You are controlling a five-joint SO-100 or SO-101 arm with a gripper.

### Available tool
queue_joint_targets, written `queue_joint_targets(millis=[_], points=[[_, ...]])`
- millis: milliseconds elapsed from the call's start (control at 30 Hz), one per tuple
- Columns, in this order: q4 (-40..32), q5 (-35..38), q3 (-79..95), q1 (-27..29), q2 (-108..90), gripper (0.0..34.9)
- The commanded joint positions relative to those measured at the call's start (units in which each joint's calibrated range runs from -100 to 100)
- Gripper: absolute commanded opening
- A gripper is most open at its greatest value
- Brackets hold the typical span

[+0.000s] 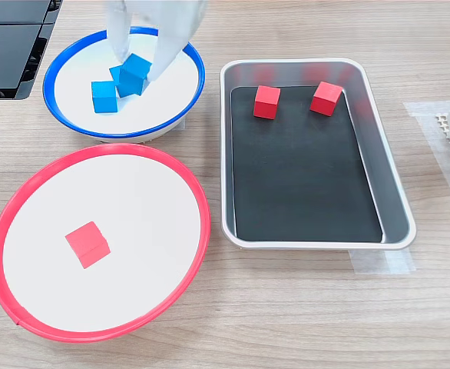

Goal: Move six blocks from tray to matching dishes

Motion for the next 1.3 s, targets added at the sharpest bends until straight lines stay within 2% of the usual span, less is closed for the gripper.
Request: queue_joint_targets(millis=[0, 67, 133, 167, 200, 233, 267, 300, 333, 367, 400, 533, 600, 667, 700, 733, 767, 867, 1067, 1267], points=[[-3.9, 1.4, -1.9, 0.8, 1.2, 0.5], [-4.2, 3.2, 0.9, 0.4, 0.8, 7.9], [-3.5, 4.5, 2.9, 0.0, 0.1, 24.4], [-3.3, 5.1, 4.0, 0.0, -0.5, 29.4], [-2.6, 5.5, 5.0, 0.0, -1.7, 30.3], [-2.1, 6.0, 6.5, 0.2, -3.0, 29.1], [-1.2, 6.6, 8.4, 0.4, -5.1, 26.1], [-0.3, 7.3, 10.3, 0.7, -7.2, 20.4], [0.7, 8.4, 13.1, 1.0, -10.0, 7.6], [1.9, 9.6, 16.1, 1.2, -12.9, 1.3], [3.7, 10.8, 19.2, 1.4, -16.1, 0.4], [12.9, 15.2, 31.2, 4.6, -28.7, 0.3], [14.4, 16.3, 37.3, 7.1, -33.5, 0.3], [13.4, 16.7, 42.9, 8.9, -36.5, 1.7], [12.3, 16.6, 45.5, 9.5, -37.1, 4.1], [11.1, 16.5, 47.8, 9.9, -37.2, 8.7], [9.7, 16.3, 49.5, 10.0, -36.8, 11.8], [6.7, 15.0, 49.8, 9.3, -33.0, 18.1], [4.2, 13.1, 46.6, 8.0, -26.9, 18.5], [0.3, 13.0, 46.1, 7.7, -22.6, 16.4]])
